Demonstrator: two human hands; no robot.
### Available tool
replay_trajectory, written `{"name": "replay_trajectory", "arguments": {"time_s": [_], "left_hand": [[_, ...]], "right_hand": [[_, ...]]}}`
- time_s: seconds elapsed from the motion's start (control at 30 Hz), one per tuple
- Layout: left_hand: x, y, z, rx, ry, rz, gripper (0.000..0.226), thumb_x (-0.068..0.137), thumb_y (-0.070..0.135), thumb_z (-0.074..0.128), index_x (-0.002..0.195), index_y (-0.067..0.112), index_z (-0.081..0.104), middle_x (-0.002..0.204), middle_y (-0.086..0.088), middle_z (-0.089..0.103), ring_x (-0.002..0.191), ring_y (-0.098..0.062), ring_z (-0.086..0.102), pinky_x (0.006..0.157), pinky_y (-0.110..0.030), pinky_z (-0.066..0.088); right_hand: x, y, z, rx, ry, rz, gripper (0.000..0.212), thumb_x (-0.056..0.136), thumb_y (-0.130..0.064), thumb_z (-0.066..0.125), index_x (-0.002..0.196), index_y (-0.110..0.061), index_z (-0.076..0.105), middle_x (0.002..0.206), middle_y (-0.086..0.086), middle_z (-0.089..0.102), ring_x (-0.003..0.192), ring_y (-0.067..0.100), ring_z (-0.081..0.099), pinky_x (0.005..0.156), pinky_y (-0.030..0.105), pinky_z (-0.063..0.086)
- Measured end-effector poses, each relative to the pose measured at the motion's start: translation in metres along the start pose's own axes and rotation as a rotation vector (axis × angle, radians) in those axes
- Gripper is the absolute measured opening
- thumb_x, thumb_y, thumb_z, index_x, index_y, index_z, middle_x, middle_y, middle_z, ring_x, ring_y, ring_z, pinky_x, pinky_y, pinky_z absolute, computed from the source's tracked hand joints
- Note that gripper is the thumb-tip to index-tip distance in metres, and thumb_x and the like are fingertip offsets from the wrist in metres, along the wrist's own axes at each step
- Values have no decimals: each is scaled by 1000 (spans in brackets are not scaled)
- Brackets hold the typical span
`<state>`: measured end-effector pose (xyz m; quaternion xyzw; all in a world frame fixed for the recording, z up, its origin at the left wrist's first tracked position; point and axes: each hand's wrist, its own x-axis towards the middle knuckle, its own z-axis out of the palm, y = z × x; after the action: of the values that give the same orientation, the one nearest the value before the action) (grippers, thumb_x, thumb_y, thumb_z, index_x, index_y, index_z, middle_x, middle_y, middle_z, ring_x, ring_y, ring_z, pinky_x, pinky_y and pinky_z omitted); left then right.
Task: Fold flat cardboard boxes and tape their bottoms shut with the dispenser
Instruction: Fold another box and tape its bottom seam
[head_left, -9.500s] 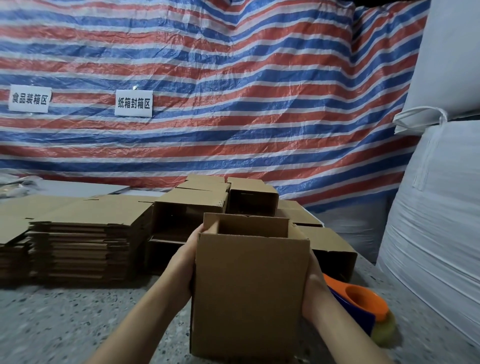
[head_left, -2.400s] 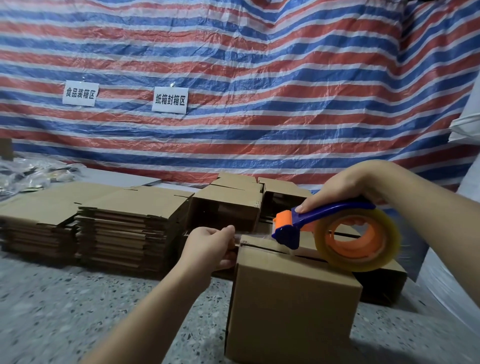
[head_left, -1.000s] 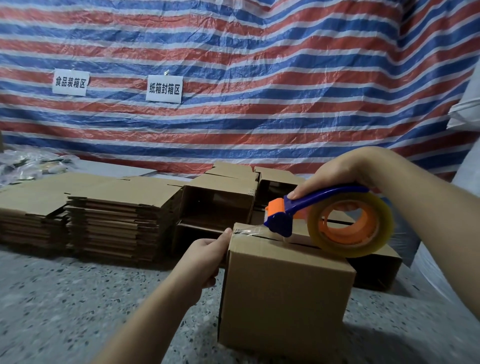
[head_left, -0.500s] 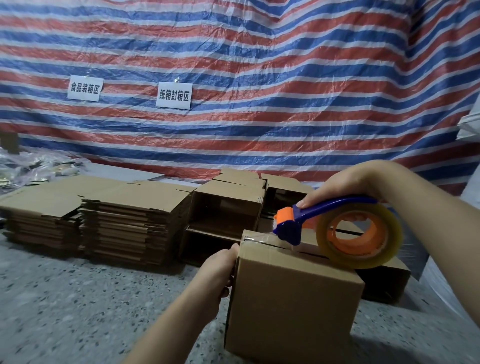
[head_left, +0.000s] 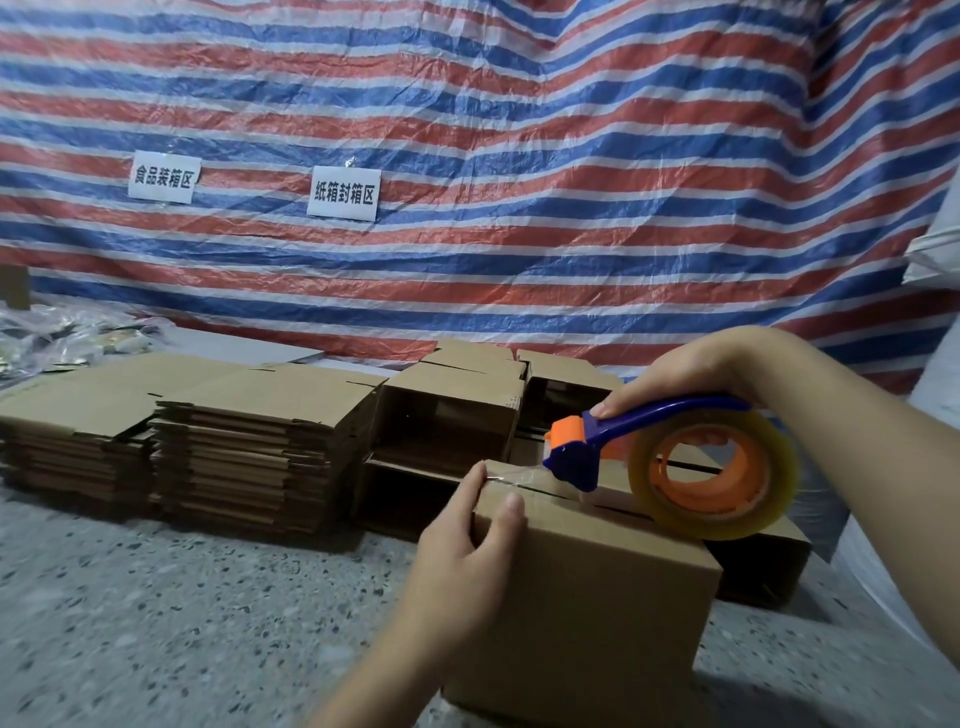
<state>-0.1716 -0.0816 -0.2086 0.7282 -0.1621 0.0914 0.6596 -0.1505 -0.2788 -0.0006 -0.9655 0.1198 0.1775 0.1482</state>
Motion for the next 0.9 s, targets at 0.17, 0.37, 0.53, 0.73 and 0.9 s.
{"name": "replay_trajectory", "arguments": {"time_s": [0.17, 0.37, 0.53, 0.73, 0.9], "left_hand": [[-3, 2, -3, 114, 6, 32, 85, 77, 73, 33, 153, 37, 28, 151, 12, 40, 125, 1, 35, 101, -23, 32], [-1, 12, -11, 451, 5, 52, 74, 96, 63, 37, 157, 34, 7, 157, 10, 34, 139, -11, 36, 111, -30, 32], [12, 24, -19, 804, -139, 296, 70, 94, 68, 29, 156, 37, 15, 162, 19, 12, 147, 2, 6, 122, -30, 6], [15, 27, -19, 1073, -175, 306, 96, 73, 87, 2, 151, 40, 30, 159, 19, 27, 148, -4, 18, 122, -37, 8], [17, 25, -20, 1122, -149, 313, 97, 72, 89, 0, 149, 41, 33, 157, 22, 30, 147, -5, 20, 121, -39, 9]], "right_hand": [[2, -2, 0, 0, 1, 3, 69, 60, -66, 73, 106, -16, 63, 74, 4, 76, 54, 12, 69, 49, 21, 53], [6, 0, -1, -10, -1, 5, 76, 54, -68, 76, 108, -15, 65, 80, 5, 77, 60, 13, 71, 53, 22, 55], [10, 0, -2, -23, -5, 14, 76, 55, -70, 76, 108, -16, 66, 81, 4, 77, 61, 14, 72, 56, 23, 56], [12, -4, -4, -58, -39, 40, 79, 55, -69, 76, 111, -15, 69, 83, 5, 77, 61, 14, 70, 55, 23, 55], [6, -2, -12, -165, -42, 92, 89, 47, -73, 75, 111, -11, 67, 82, 7, 77, 64, 17, 73, 55, 25, 56]]}}
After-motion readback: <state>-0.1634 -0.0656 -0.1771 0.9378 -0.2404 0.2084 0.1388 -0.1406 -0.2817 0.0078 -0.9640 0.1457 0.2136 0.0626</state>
